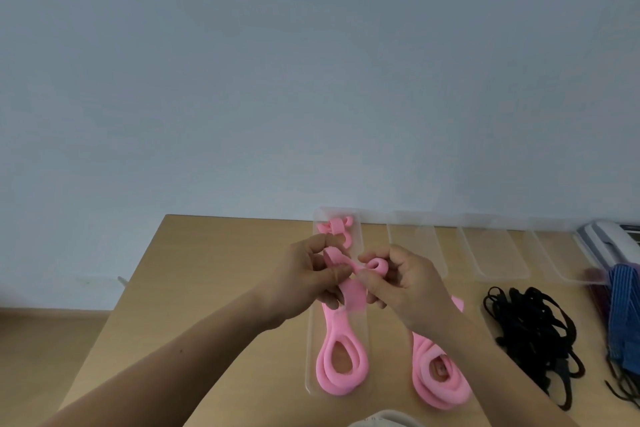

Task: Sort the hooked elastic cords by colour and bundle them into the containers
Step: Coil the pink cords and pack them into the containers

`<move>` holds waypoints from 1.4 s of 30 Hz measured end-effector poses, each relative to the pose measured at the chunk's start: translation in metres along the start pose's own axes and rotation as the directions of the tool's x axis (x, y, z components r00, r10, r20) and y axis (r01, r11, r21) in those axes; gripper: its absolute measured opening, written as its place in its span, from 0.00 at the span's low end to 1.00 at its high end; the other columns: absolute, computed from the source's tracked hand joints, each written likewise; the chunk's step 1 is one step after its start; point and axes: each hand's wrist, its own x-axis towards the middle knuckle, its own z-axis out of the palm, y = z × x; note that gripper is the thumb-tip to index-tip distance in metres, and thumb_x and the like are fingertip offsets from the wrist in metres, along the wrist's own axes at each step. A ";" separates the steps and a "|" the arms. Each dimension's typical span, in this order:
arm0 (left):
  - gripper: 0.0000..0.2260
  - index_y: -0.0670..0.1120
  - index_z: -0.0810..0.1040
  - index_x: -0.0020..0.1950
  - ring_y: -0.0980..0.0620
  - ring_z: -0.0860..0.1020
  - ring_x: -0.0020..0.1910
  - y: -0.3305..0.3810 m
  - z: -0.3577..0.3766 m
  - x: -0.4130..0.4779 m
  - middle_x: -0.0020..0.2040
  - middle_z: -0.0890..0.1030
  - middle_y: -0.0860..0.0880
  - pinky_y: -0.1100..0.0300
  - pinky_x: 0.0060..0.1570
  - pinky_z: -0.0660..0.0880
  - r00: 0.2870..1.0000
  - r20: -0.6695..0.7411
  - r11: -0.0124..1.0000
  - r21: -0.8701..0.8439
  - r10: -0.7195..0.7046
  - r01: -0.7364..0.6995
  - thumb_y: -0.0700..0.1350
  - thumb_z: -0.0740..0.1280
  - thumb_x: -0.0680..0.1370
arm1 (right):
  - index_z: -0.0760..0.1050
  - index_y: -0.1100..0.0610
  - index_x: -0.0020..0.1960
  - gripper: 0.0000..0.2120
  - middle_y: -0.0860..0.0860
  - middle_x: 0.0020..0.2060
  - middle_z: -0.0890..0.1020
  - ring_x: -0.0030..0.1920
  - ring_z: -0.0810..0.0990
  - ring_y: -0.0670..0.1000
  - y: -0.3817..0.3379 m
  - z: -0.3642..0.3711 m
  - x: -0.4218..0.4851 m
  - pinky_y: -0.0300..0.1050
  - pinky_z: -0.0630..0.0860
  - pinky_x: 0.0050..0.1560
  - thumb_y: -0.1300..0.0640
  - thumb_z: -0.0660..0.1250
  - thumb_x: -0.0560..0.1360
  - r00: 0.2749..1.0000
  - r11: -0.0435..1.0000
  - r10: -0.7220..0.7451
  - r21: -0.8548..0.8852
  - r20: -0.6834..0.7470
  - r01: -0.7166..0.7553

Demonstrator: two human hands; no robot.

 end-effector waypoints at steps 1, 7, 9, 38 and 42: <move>0.04 0.40 0.75 0.52 0.38 0.80 0.38 0.000 0.001 -0.001 0.44 0.82 0.34 0.53 0.38 0.80 1.000 0.012 1.000 -0.010 -0.009 0.009 0.36 0.68 0.79 | 0.79 0.47 0.45 0.11 0.47 0.35 0.82 0.31 0.81 0.48 0.000 0.000 0.000 0.39 0.77 0.33 0.63 0.73 0.72 1.000 0.999 -0.025 -0.037 -0.011 0.025; 0.05 0.39 0.75 0.52 0.42 0.79 0.36 0.007 0.007 0.001 0.39 0.80 0.38 0.49 0.42 0.80 0.997 -0.016 0.991 -0.112 -0.081 0.079 0.41 0.66 0.80 | 0.81 0.49 0.45 0.06 0.42 0.39 0.82 0.40 0.80 0.42 0.007 0.001 0.002 0.32 0.76 0.39 0.60 0.72 0.72 0.930 0.868 -0.366 -0.368 -0.024 0.332; 0.04 0.37 0.76 0.50 0.44 0.79 0.34 0.005 0.007 0.002 0.38 0.80 0.39 0.50 0.42 0.80 0.997 -0.034 0.996 -0.069 -0.064 0.061 0.38 0.66 0.79 | 0.79 0.48 0.45 0.03 0.41 0.38 0.79 0.38 0.78 0.42 0.011 0.000 0.003 0.31 0.73 0.38 0.55 0.69 0.72 0.902 0.816 -0.433 -0.424 0.001 0.392; 0.09 0.38 0.79 0.52 0.47 0.78 0.38 0.010 0.010 0.004 0.40 0.81 0.42 0.53 0.42 0.77 0.996 0.034 0.986 -0.140 -0.085 0.089 0.44 0.69 0.79 | 0.77 0.44 0.49 0.09 0.43 0.42 0.82 0.42 0.81 0.50 0.007 0.002 -0.002 0.48 0.81 0.42 0.57 0.69 0.73 0.973 0.966 -0.216 -0.163 -0.081 0.201; 0.03 0.38 0.80 0.50 0.51 0.75 0.31 0.007 0.011 0.006 0.30 0.75 0.47 0.57 0.36 0.76 0.993 0.003 0.966 -0.228 -0.122 0.119 0.36 0.68 0.78 | 0.77 0.45 0.48 0.09 0.42 0.43 0.81 0.43 0.81 0.47 0.010 0.003 -0.003 0.40 0.78 0.41 0.59 0.70 0.73 0.967 0.954 -0.242 -0.200 -0.083 0.222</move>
